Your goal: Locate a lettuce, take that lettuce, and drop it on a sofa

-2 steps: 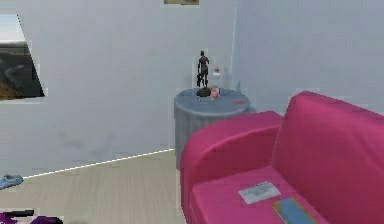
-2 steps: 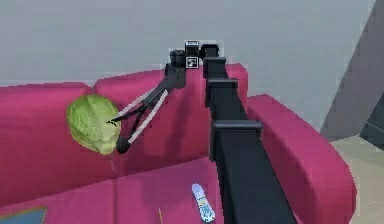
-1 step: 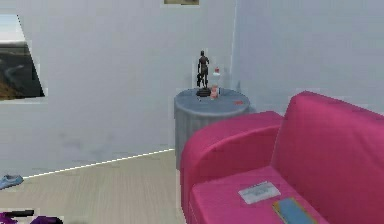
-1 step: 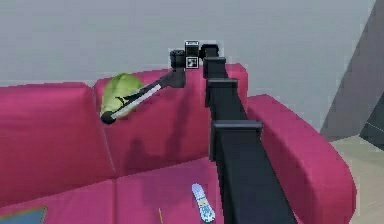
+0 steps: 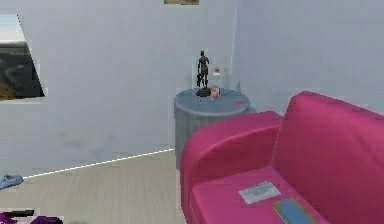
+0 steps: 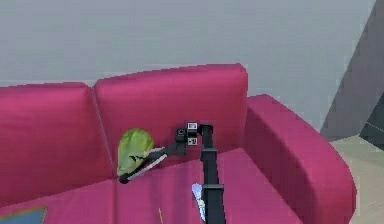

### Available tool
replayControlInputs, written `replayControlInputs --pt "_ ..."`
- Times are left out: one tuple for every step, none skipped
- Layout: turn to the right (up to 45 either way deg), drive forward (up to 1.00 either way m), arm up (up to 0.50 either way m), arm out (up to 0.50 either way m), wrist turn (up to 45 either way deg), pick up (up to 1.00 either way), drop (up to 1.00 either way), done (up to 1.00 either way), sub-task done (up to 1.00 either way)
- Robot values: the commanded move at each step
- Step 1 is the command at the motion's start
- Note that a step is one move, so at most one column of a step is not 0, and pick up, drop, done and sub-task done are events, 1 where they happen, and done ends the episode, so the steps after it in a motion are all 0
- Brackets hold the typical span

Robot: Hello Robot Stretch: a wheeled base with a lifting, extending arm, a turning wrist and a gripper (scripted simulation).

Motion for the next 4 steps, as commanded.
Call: replayControlInputs --pt "0.0 0.00 -0.32 0.00 0.0 0.00 0.00 0.00 0.00" --pt "0.0 0.00 0.00 0.00 0.0 0.00 1.00 0.00 0.00" --pt "0.0 0.00 0.10 0.00 0.0 0.00 0.00 0.00 0.00" --pt "0.0 0.00 0.00 -0.08 0.0 0.00 0.00 0.00 0.00"
